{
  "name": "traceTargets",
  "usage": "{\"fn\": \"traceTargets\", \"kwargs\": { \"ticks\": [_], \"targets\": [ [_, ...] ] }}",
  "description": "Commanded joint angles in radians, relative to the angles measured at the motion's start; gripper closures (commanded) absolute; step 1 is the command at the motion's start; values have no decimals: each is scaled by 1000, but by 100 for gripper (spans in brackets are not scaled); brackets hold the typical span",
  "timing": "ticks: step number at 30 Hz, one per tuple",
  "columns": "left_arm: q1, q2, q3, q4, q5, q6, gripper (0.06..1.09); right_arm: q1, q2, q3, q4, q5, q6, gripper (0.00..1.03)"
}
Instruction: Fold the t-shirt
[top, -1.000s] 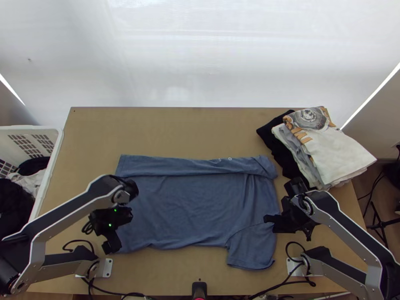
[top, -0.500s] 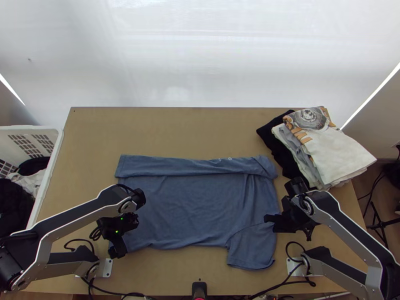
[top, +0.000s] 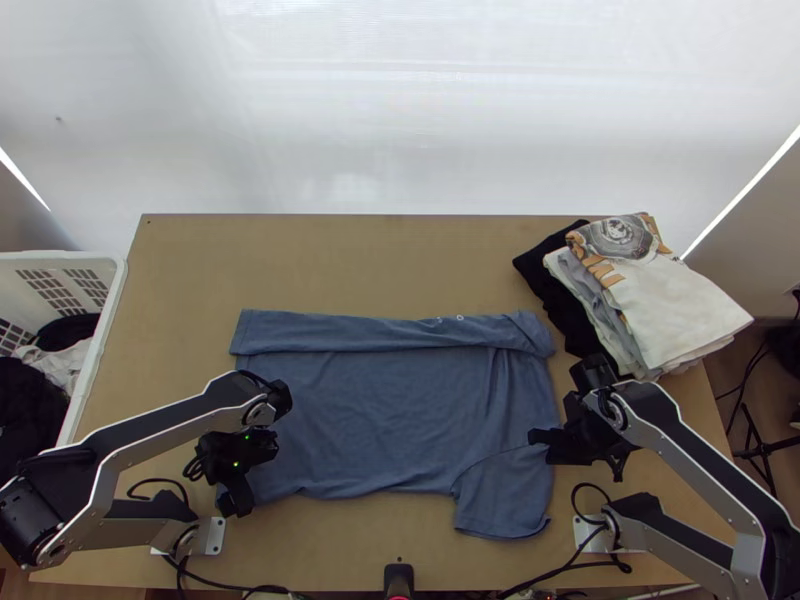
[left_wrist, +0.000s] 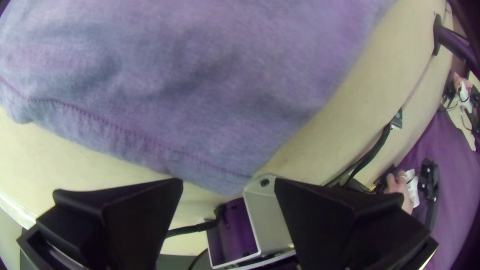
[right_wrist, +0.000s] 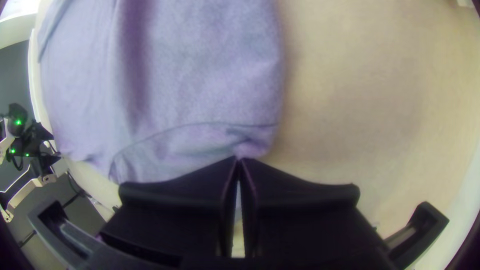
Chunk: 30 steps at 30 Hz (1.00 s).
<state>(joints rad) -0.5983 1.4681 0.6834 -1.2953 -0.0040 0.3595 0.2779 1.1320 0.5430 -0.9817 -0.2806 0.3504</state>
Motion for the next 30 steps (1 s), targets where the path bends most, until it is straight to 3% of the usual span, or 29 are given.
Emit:
{"fn": "traceTargets", "kwargs": {
  "ticks": [1, 5, 6, 15, 21, 30],
  "targets": [
    [0, 18, -8, 22, 2, 10, 32, 0, 0, 2, 0, 1, 4, 100],
    [0, -2, -39, 122, 2, 2, 98, -5, -11, 3, 0, 3, 4, 100],
    [0, -11, -48, 139, 2, 7, 104, -6, -12, 3, 0, 1, 4, 100],
    [14, -48, -22, 166, 19, -5, 105, -31, -18, 23, -2, 0, 5, 100],
    [115, -127, 105, 148, 131, -47, 105, -43, -28, 67, -2, 1, 18, 100],
    [288, -164, 142, 168, 228, -71, 105, -89, -26, 104, -3, 1, 13, 100]
  ]
}}
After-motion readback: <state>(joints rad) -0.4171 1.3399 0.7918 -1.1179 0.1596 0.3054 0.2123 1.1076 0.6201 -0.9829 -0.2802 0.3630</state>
